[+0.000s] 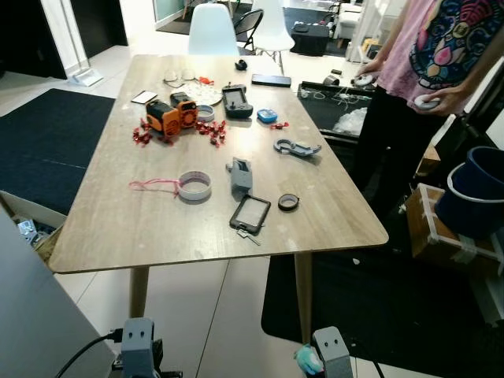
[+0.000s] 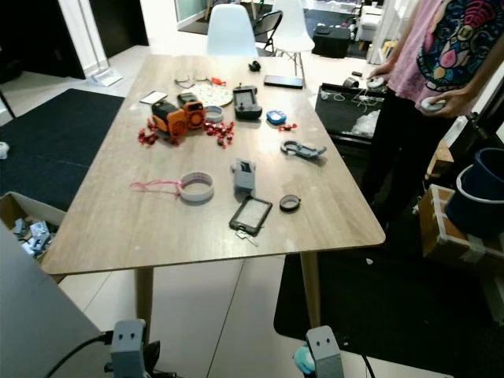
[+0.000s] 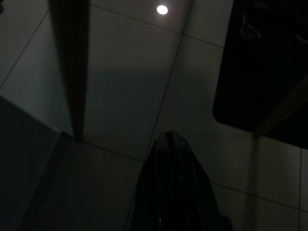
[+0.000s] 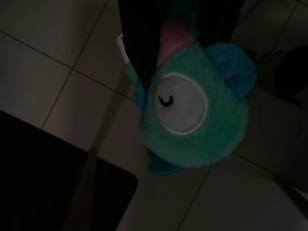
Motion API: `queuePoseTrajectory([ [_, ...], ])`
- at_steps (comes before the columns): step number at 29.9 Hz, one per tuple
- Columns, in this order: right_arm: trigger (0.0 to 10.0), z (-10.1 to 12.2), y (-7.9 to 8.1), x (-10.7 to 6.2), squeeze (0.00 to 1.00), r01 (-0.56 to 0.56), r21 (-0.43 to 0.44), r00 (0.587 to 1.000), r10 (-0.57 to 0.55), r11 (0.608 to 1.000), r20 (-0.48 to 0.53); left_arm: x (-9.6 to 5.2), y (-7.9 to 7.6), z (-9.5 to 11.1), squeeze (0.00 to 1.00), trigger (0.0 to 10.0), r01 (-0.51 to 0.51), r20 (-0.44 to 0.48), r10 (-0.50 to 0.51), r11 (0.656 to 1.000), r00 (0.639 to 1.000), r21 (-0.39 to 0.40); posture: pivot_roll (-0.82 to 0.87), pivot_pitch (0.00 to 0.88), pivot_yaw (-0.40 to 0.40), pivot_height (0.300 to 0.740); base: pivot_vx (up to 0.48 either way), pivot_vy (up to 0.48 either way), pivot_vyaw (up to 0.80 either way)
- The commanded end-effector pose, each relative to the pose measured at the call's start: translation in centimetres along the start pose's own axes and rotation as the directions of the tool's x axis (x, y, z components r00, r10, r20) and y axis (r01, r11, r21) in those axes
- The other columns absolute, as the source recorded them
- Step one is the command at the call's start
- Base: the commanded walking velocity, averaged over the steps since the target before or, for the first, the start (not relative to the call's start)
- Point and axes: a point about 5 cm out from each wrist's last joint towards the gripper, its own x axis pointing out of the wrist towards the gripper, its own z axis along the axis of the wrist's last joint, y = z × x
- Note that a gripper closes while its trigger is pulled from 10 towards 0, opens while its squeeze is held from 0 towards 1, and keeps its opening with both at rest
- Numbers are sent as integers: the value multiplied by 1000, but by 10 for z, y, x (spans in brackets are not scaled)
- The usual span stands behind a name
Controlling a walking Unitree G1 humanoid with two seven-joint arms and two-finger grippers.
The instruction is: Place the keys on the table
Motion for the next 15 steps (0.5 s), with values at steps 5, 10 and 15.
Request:
queuePoseTrajectory([
  [5, 10000, -4, -1, -1, 0, -2, -7, 1000, 2, 1000, -21, -1, -1, -4, 0, 10000, -5, -21, 5, 1000, 1000, -10, 76, 46, -43, 740, 327, 0, 0],
  [10, 10000, -4, -1, -1, 0, -4, -9, 1000, 3, 1000, -24, -2, 1, -5, 0, 10000, -17, -20, 16, 1000, 1000, -17, 77, 46, -44, 740, 52, 0, 0],
  [15, 10000, -4, 0, -1, 0, -6, -12, 1000, 6, 1000, -24, -3, 2, -7, 0, 10000, -19, -24, 19, 1000, 1000, -19, 78, 45, -46, 740, 0, 0, 0],
])
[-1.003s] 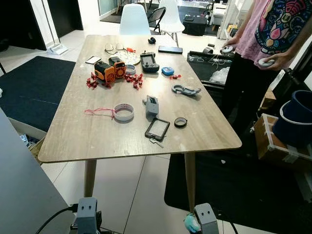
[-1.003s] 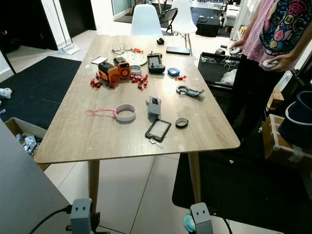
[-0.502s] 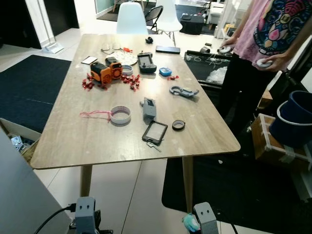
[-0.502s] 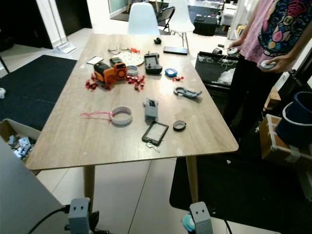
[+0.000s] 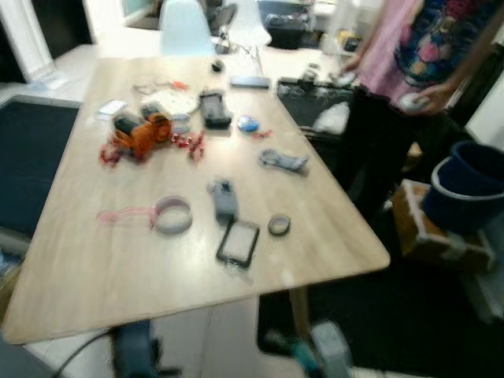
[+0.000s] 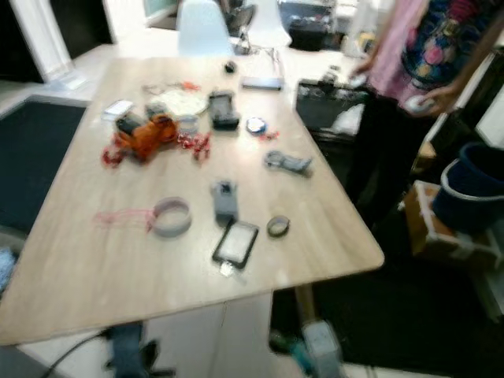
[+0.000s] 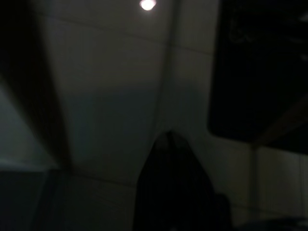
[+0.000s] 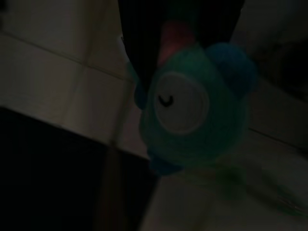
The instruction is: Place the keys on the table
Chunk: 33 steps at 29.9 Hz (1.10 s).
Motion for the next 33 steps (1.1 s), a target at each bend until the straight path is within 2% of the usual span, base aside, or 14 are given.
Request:
queuePoseTrajectory([
  [1, 10000, 0, 8, 2, 0, -24, 4, 1000, 24, 1000, -2, -5, 2, -7, 0, 10000, -14, -12, 14, 1000, 1000, -16, 79, 45, -48, 740, 0, 0, 0],
  [24, 10000, 2, 8, 3, 0, -30, -7, 1000, 30, 1000, -7, -5, 5, -7, 0, 10000, -32, -8, 32, 999, 999, -3, 79, 34, -53, 740, 0, 0, 0],
  [30, 10000, 3, 11, 3, 0, -58, -45, 998, 57, 997, -9, -7, 4, -9, 0, 10000, -35, -11, 35, 999, 999, -1, 81, 39, -56, 740, 0, 0, 0],
  [33, 10000, 3, 12, 3, 0, -70, -70, 998, 70, 995, -10, -7, 4, -10, 0, 10000, -35, -12, 35, 999, 999, 0, 81, 39, -56, 740, 0, 0, 800],
])
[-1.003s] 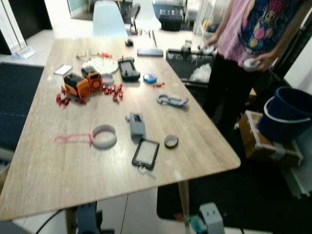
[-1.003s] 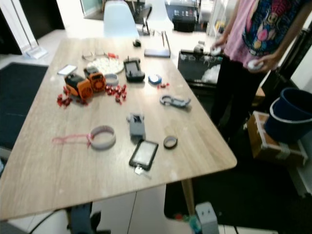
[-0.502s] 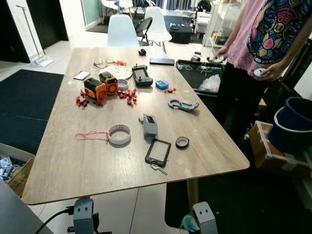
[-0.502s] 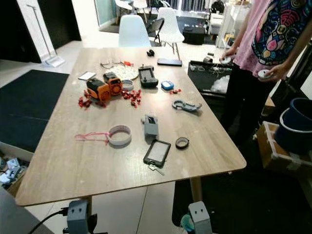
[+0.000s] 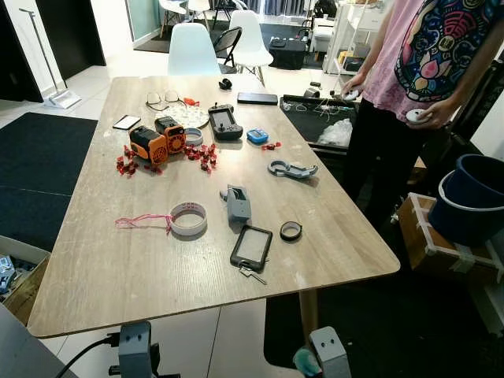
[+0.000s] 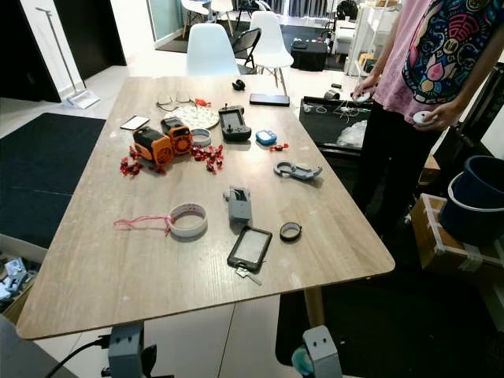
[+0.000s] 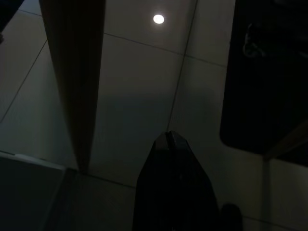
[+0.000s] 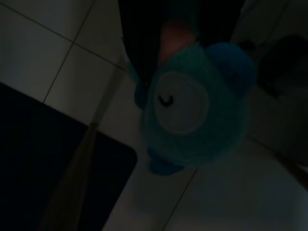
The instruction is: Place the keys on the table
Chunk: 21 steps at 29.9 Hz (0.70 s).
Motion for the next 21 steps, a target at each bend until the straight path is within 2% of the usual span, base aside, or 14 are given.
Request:
queuePoseTrajectory([
  [1, 10000, 1, 0, 0, 0, -10, -17, 1000, 10, 1000, 3, -4, 1, -6, 0, 10000, -6, -16, 6, 1000, 1000, 3, 81, 40, -56, 740, 0, 0, 800],
  [12, 10000, -1, 3, 0, 0, -16, -22, 1000, 16, 1000, 3, -5, 1, -6, 0, 10000, -7, -7, 7, 1000, 1000, 1, 82, 41, -58, 740, 0, 0, 800],
  [13, 10000, -1, 0, 0, 0, 7, 26, 1000, -7, 1000, -1, -5, 1, -6, 0, 10000, -8, -6, 8, 1000, 1000, -4, 82, 41, -57, 740, 0, 0, 0],
  [21, 10000, -1, 1, 0, 0, -9, 8, 1000, 9, 1000, 5, -5, 1, -7, 0, 10000, -7, -7, 7, 1000, 1000, -9, 82, 43, -59, 740, 0, 0, 0],
])
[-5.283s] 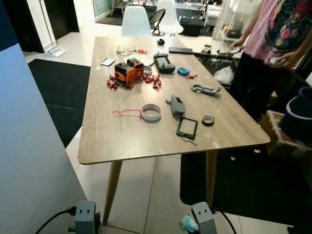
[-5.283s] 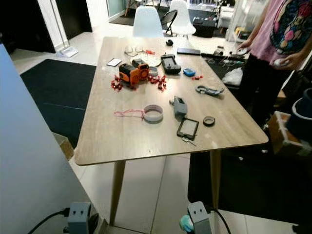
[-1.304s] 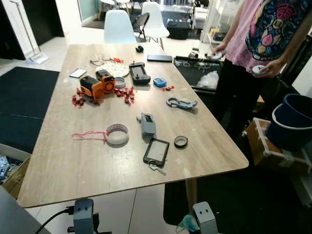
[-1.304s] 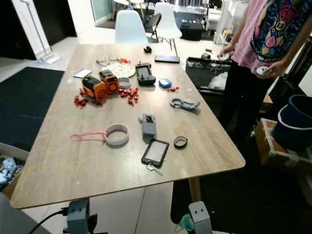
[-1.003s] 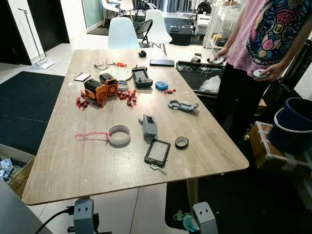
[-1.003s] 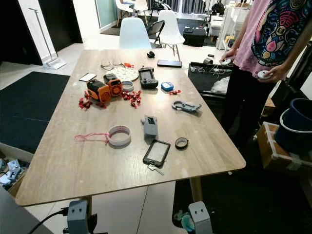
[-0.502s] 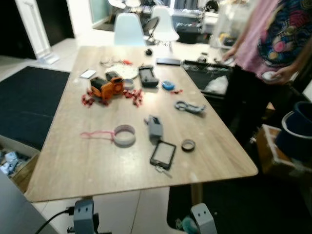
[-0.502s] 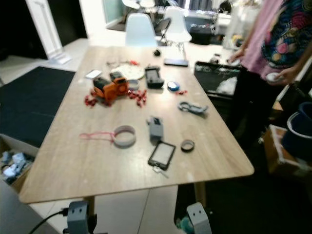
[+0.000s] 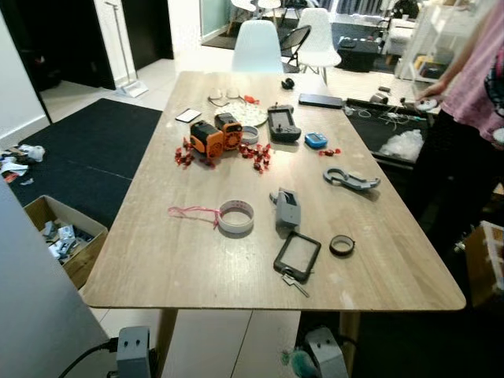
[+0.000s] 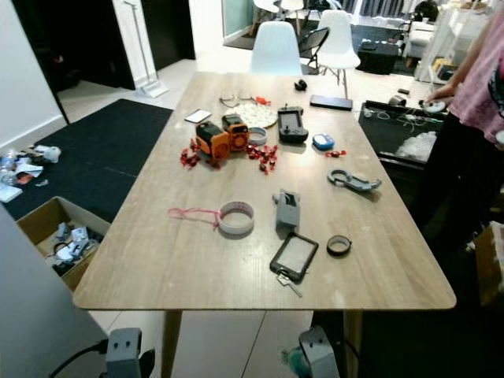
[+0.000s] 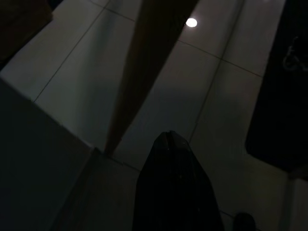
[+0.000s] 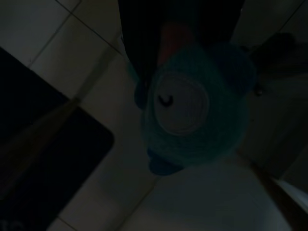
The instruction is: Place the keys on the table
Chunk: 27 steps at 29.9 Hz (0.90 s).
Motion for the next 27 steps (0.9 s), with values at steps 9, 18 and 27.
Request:
queuePoseTrajectory([
  [9, 10000, -4, 0, -2, 0, 7, 9, 1000, -7, 1000, -8, 0, -3, 0, 0, 10000, 11, 4, -11, 1000, 1000, 11, 81, 44, -58, 740, 0, -198, 0],
  [18, 10000, -5, 0, -2, 0, 9, 8, 1000, -9, 1000, -10, -1, -3, 0, 0, 10000, 9, 7, -9, 1000, 1000, 7, 82, 45, -57, 740, 0, -480, 0],
  [27, 10000, -5, 0, -1, 0, 10, 9, 1000, -10, 1000, -11, 0, 0, 0, 0, 10000, -12, -3, 12, 1000, 1000, -2, 83, 45, -55, 740, 0, -86, 0],
])
